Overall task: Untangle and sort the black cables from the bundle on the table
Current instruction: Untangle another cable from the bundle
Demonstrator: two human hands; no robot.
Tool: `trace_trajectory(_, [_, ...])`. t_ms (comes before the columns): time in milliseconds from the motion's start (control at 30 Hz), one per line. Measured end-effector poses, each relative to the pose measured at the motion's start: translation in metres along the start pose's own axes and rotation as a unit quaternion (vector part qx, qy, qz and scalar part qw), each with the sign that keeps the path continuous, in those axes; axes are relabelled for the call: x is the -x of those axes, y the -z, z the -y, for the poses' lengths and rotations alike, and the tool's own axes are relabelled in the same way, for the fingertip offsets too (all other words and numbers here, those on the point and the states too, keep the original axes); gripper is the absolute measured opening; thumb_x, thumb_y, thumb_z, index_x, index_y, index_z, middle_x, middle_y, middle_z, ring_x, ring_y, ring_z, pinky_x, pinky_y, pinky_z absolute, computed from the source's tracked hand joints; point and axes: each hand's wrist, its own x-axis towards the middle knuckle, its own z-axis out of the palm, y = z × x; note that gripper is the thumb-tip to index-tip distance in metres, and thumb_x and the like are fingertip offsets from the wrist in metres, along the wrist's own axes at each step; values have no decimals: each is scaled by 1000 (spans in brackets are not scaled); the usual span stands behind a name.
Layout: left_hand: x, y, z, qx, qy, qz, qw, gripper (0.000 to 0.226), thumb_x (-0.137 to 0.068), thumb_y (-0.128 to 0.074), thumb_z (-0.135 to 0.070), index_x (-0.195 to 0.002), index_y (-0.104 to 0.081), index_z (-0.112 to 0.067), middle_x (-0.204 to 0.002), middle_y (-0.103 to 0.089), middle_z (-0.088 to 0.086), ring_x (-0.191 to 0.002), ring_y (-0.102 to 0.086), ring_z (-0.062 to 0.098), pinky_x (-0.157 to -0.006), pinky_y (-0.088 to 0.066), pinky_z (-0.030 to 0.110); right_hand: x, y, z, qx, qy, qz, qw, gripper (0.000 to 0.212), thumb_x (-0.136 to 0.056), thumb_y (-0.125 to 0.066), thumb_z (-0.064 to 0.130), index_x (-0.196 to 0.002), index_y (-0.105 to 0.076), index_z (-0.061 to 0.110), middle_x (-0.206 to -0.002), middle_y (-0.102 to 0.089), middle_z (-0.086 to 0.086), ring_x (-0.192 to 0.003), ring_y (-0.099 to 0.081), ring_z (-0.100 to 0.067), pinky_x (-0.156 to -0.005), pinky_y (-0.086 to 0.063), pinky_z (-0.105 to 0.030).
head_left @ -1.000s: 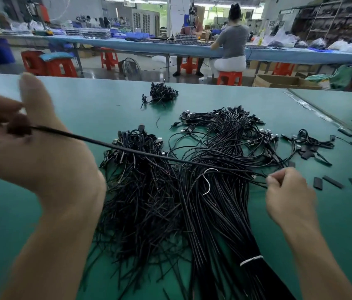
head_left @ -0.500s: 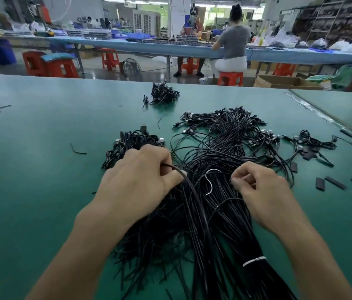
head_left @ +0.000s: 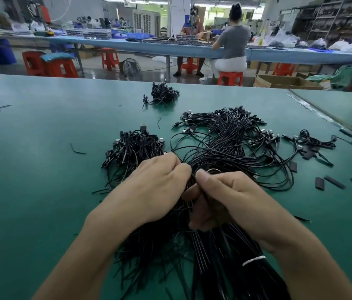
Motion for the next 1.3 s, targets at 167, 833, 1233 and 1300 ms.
trace_trajectory(167, [-5,-6,6,45,-28,-2,999,34,-97,-51,-37,-71,-64,-19,-48,-54,-13,-46,-46,3,-44,-34,17,3,12,4,4,38,-82,996,25,-96,-58,19,-75,-70,15,-55,-56,-1,-44,-61,-17,-38,-46,-24])
trace_trajectory(833, [-19,-20,13,511,-93,-67,852,42,-106,-39,-30,-94,-73,-9,-80,-75,7,-72,-72,18,-64,-57,23,0,-4,1,312,150,-49,937,16,-95,-62,34,-81,-70,36,-66,-67,11,-56,-58,-7,-56,-48,-26])
trace_trajectory(1233, [2,-16,-4,469,-48,292,832,60,-99,-32,-61,-57,-48,-22,-45,-25,-12,-35,-20,2,-35,-16,16,0,18,1,174,222,-236,930,34,-83,-59,56,-70,-68,26,-49,-39,2,-48,-31,-4,-45,-26,-22])
trace_trajectory(1300, [3,-7,-4,541,-37,341,768,53,-99,-38,-55,-56,-41,-24,-46,-25,-13,-34,-19,1,-34,-16,15,-2,13,-1,180,174,-186,950,40,-83,-49,63,-63,-64,33,-50,-33,9,-47,-27,-5,-46,-24,-22])
